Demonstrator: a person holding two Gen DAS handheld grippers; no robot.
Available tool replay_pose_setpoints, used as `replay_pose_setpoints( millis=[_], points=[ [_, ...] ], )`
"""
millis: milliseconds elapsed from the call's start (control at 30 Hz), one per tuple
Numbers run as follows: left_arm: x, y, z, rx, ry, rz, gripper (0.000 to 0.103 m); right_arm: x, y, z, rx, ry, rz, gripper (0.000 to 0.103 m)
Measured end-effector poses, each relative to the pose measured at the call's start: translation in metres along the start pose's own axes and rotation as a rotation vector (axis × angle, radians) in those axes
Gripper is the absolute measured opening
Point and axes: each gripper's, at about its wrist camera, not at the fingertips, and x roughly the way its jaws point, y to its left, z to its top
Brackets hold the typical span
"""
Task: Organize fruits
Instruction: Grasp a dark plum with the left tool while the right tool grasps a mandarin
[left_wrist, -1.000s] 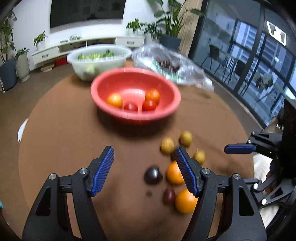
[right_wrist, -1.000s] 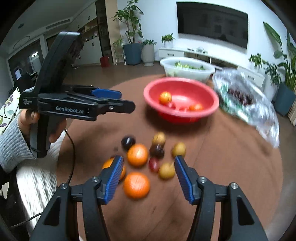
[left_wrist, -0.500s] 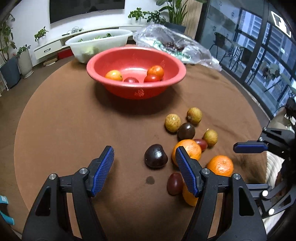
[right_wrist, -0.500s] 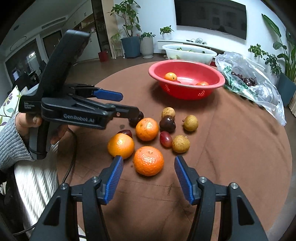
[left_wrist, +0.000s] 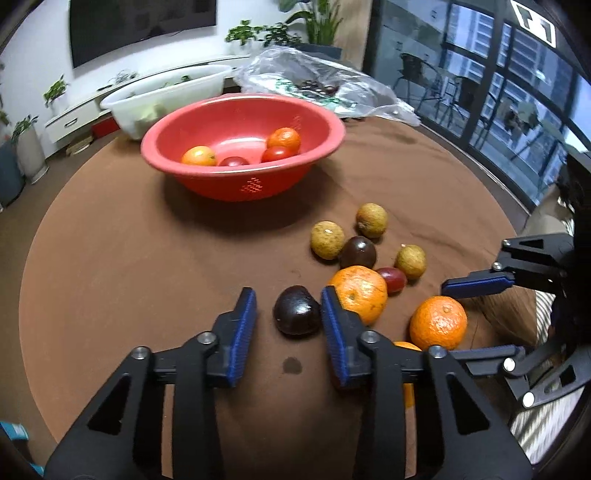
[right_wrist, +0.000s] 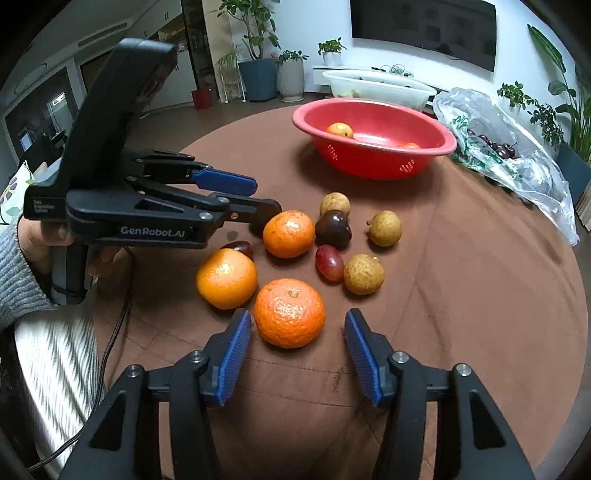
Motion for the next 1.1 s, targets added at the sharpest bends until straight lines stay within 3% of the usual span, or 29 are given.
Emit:
replay_pose_setpoints(
  millis=[200,700,833,1100],
  points=[
    [0.000,0.002,0.000,-0.005,0.001,-0.030,0.028,0.002,0.000,-0.002,0.013,0.010,0.033,0.043],
    [-0.009,0.002,-0.003,-0.028,-0.001,-0.089,0.023,-0.013,-0.009,-0.002,0.082,-0.028,0.087,0.041],
    [-0.012,0.004,-0.001,-0.041,-0.011,-0.104,0.023,-0.020,-0.013,0.001,0.103,-0.046,0.107,0.037],
    [-0.010,0.000,-0.002,-0.023,-0.003,-0.092,0.023,-0.014,-0.007,0.004,0.066,-0.024,0.057,0.039]
  ],
)
